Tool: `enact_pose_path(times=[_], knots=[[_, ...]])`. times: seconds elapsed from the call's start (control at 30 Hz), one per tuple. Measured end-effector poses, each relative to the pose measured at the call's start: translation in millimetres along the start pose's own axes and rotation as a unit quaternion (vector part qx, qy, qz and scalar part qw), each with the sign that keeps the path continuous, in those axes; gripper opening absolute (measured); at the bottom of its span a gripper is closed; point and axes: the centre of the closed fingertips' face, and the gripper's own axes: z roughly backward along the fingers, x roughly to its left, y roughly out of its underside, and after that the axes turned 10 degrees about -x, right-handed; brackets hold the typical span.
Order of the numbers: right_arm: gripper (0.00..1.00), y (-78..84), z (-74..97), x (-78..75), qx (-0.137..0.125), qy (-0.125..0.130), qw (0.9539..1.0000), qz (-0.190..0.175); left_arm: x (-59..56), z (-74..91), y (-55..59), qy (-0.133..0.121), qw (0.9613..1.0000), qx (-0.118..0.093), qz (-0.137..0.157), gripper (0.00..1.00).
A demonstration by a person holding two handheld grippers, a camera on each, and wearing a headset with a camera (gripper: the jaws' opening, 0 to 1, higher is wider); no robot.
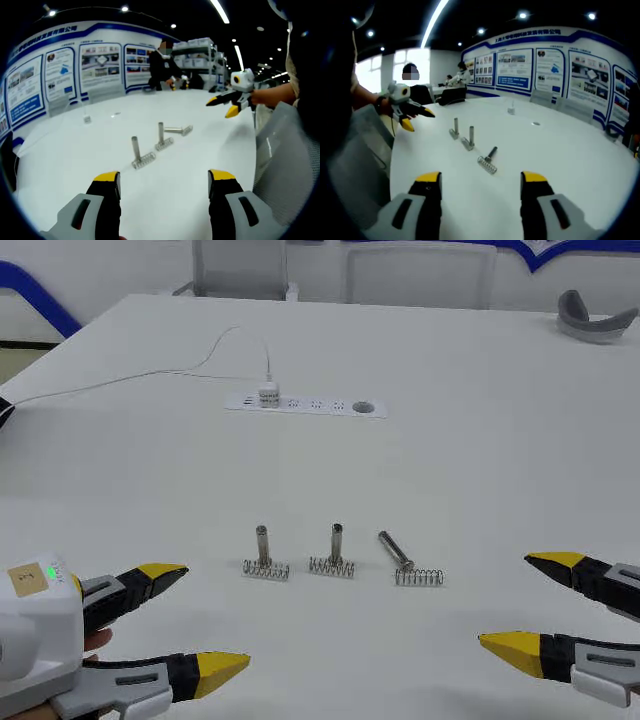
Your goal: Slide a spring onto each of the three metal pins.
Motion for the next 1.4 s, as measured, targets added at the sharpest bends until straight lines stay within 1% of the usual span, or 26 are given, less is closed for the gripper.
enact_pose_path(times=[0.3, 0.43, 0.63, 0.83, 0.97, 1.17, 1.4], knots=[[0.62, -3.8, -2.0, -3.1, 0.003, 0.006, 1.0000, -0.007, -0.2, -0.2, -0.1, -0.001, 1.0000, -0.001, 0.001, 0.72], [0.61, -6.4, -4.8, -7.1, 0.006, 0.010, 0.9999, -0.007, 0.1, -0.2, -1.3, -0.002, 1.0000, -0.004, 0.001, 0.72], [0.57, -9.0, -10.2, -14.0, 0.013, 0.014, 0.9998, -0.004, 0.5, 0.5, -0.8, -0.003, 1.0000, -0.003, 0.001, 0.72], [0.54, -19.2, -21.5, -22.6, 0.018, 0.016, 0.9997, 0.001, 0.3, 0.8, -1.7, -0.003, 1.0000, -0.003, 0.000, 0.72], [0.50, -21.9, -29.4, -26.4, 0.027, 0.017, 0.9995, 0.007, 1.1, 0.7, -1.6, -0.004, 1.0000, -0.004, -0.001, 0.72], [0.46, -23.3, -41.3, -35.2, 0.041, 0.023, 0.9989, 0.009, 0.4, 1.6, -2.6, -0.004, 1.0000, -0.004, -0.004, 0.71], [0.43, -21.0, -55.0, -36.5, 0.058, 0.019, 0.9981, 0.010, -0.6, 2.1, -3.0, -0.006, 1.0000, -0.004, -0.003, 0.71]])
